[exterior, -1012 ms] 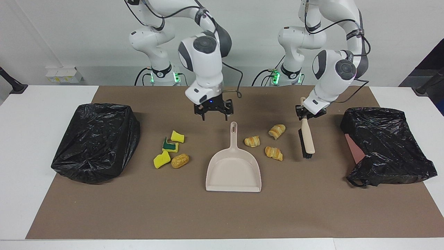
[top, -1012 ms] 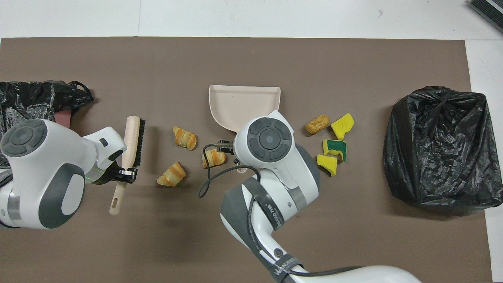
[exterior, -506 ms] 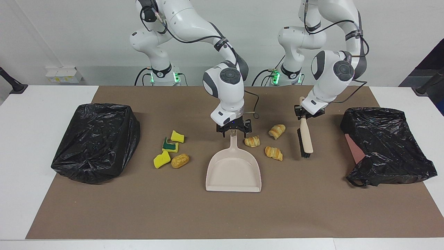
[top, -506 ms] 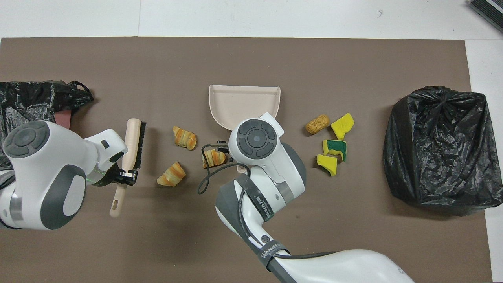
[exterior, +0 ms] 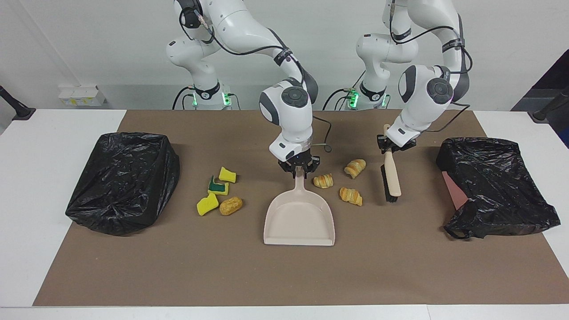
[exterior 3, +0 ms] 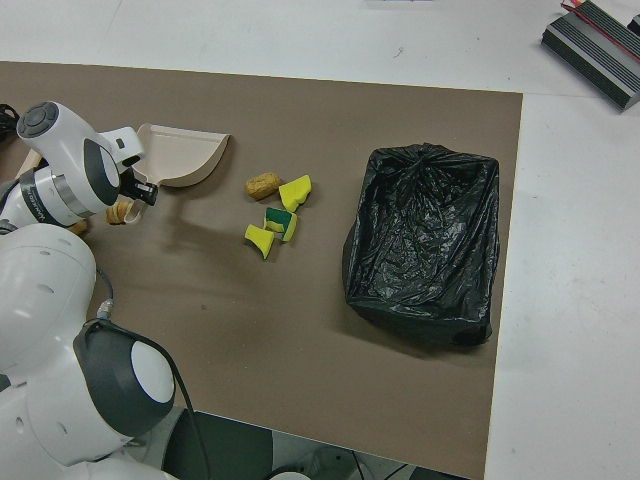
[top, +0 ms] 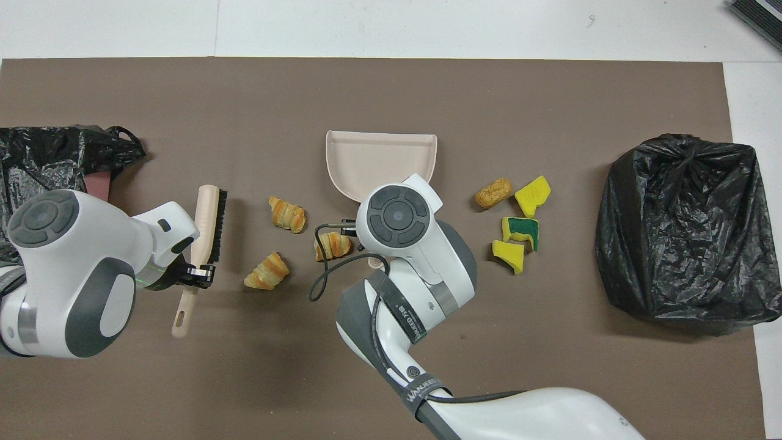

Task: Sweep and dump trash in bin
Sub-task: 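Grasp the dustpan handle with the right gripper and lift it, then set the dustpan beside the rolls while the left gripper lowers the brush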

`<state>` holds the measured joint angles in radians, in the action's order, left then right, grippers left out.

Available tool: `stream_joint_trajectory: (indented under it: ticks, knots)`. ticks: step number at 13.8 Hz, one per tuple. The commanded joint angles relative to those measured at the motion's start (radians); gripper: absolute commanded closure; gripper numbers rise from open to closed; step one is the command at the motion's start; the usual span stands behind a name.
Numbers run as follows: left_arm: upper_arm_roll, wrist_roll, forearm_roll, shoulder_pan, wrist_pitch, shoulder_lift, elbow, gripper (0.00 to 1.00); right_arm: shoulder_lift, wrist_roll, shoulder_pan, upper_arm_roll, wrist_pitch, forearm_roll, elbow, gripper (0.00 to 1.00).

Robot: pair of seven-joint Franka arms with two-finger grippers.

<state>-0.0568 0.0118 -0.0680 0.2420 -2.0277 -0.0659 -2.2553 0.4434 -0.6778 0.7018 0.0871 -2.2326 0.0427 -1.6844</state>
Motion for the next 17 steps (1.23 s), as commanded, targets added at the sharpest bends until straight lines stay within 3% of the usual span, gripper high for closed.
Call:
stream_joint_trajectory:
  ticks: [1,4,8,10,13,15,17]
  knots:
    - [-0.011,-0.001,0.005,0.014,-0.023,-0.017,-0.021,1.00,-0.002,0.055,-0.013,-0.004,0.019,-0.049,0.019,1.00]
    - [-0.009,-0.001,0.005,0.014,-0.025,-0.015,-0.021,1.00,-0.067,0.322,-0.044,-0.004,0.060,-0.034,0.011,1.00]
    - [-0.009,0.000,0.005,0.019,-0.052,0.000,-0.024,1.00,-0.231,0.764,-0.122,-0.003,0.333,-0.020,-0.011,1.00]
    - [-0.009,0.004,0.004,0.037,-0.089,0.015,-0.033,1.00,-0.267,1.054,-0.134,-0.003,0.453,-0.018,-0.035,1.00]
    - [-0.009,0.000,0.002,0.056,-0.094,0.028,-0.033,1.00,-0.343,1.386,-0.166,-0.003,0.424,-0.020,-0.190,1.00]
    - [-0.009,-0.003,0.002,0.057,-0.103,0.029,-0.033,1.00,-0.383,1.443,-0.163,-0.003,0.340,-0.020,-0.276,1.00]
    - [-0.006,0.000,-0.001,0.098,-0.161,0.078,-0.029,1.00,-0.373,1.431,-0.150,-0.003,0.283,-0.020,-0.297,1.00]
